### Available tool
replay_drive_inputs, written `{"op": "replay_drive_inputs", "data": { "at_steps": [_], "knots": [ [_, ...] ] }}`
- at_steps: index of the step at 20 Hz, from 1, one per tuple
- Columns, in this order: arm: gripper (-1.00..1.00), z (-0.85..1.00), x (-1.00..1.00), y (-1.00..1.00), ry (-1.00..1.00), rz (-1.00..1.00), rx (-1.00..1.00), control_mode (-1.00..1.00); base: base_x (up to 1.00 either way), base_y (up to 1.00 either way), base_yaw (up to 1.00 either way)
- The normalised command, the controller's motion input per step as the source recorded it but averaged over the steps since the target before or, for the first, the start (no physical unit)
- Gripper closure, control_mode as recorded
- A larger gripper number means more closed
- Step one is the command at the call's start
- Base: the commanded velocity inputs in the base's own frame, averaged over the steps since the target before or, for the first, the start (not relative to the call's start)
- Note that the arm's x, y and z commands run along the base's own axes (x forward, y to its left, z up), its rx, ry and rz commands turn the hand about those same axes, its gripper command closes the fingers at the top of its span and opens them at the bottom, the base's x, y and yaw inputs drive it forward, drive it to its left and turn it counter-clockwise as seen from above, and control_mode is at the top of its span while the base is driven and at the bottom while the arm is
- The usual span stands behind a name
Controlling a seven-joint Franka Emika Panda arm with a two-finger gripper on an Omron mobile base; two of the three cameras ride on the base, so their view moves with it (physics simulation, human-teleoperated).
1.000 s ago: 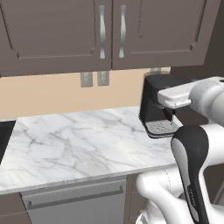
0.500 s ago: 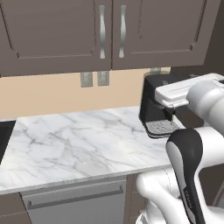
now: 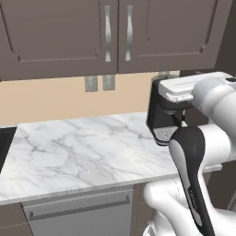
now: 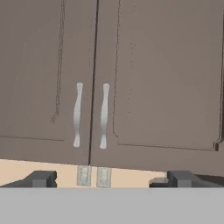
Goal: Open the cabinet, pick the kettle from the cabinet, and place it in the sink.
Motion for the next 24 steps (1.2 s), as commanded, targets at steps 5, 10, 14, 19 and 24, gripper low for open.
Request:
{"op": "replay_drive_inputs", "data": {
  "at_steps": [5, 10, 14, 19, 24],
  "knots": [
    [-1.0, 0.0, 0.0, 0.17, -0.12, 0.02, 0.0, -1.0, 0.0, 0.0, 0.0],
    [-1.0, 0.0, 0.13, 0.06, -0.12, 0.0, 0.0, -1.0, 0.0, 0.0, 0.0],
    [-1.0, 0.02, 0.25, 0.0, -0.03, 0.0, 0.01, -1.0, 0.0, 0.0, 0.0],
    [-1.0, 0.02, 0.24, 0.0, -0.04, 0.0, 0.01, -1.0, 0.0, 0.0, 0.0],
    [-1.0, 0.1, 0.13, 0.02, -0.05, 0.0, 0.01, -1.0, 0.0, 0.0, 0.0]
  ]
}}
